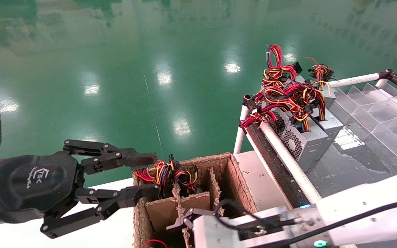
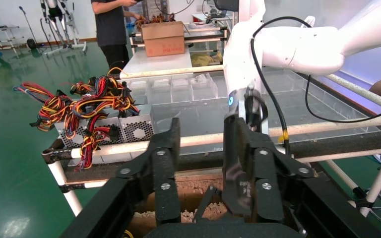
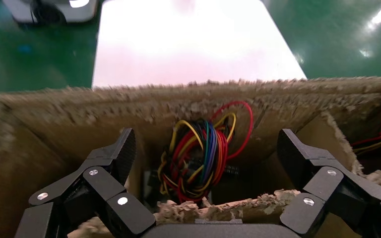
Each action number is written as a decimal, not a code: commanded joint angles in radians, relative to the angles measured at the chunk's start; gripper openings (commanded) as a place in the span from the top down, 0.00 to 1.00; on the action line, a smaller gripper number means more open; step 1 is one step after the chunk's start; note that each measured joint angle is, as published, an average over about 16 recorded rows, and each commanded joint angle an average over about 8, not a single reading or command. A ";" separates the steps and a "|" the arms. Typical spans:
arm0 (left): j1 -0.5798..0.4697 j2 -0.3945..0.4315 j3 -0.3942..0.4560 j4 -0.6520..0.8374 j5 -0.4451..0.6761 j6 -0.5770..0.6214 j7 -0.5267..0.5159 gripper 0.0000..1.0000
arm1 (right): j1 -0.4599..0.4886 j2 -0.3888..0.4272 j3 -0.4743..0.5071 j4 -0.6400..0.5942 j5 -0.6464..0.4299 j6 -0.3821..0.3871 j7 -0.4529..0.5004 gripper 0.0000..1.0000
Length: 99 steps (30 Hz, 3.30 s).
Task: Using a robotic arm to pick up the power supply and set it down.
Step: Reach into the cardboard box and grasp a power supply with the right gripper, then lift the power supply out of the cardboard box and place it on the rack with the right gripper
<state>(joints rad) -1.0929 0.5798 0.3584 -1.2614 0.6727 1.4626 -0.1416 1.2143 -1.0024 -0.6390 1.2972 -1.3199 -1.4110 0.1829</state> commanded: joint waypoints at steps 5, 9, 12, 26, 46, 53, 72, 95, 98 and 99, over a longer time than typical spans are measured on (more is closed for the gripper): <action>0.000 0.000 0.000 0.000 0.000 0.000 0.000 0.00 | -0.001 -0.037 -0.025 0.014 -0.070 0.041 -0.020 1.00; 0.000 0.000 0.000 0.000 0.000 0.000 0.000 0.00 | -0.003 -0.053 -0.035 0.021 -0.098 0.061 -0.020 1.00; 0.000 0.000 0.000 0.000 0.000 0.000 0.000 0.00 | -0.001 -0.065 -0.043 0.023 -0.114 0.068 -0.018 1.00; 0.000 0.000 0.000 0.000 0.000 0.000 0.000 0.00 | 0.017 -0.106 -0.074 0.000 -0.165 0.071 -0.013 1.00; 0.000 0.000 0.000 0.000 0.000 0.000 0.000 0.00 | 0.029 -0.131 -0.087 -0.038 -0.179 0.067 -0.021 1.00; 0.000 0.000 0.000 0.000 0.000 0.000 0.000 0.00 | 0.010 -0.115 -0.072 -0.027 -0.165 0.084 -0.027 1.00; 0.000 0.000 0.001 0.000 0.000 0.000 0.000 0.00 | -0.063 -0.013 0.050 0.036 -0.006 0.145 -0.063 1.00; 0.000 0.000 0.001 0.000 -0.001 0.000 0.000 0.00 | -0.080 0.120 0.313 0.047 0.351 0.164 -0.145 1.00; 0.000 0.000 0.001 0.000 -0.001 0.000 0.000 0.00 | -0.079 0.150 0.350 0.047 0.379 0.171 -0.157 1.00; 0.000 0.000 0.001 0.000 -0.001 0.000 0.000 0.00 | -0.079 0.161 0.362 0.047 0.386 0.175 -0.161 1.00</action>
<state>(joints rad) -1.0932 0.5795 0.3593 -1.2614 0.6721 1.4623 -0.1412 1.1359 -0.8389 -0.2778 1.3419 -0.9394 -1.2307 0.0266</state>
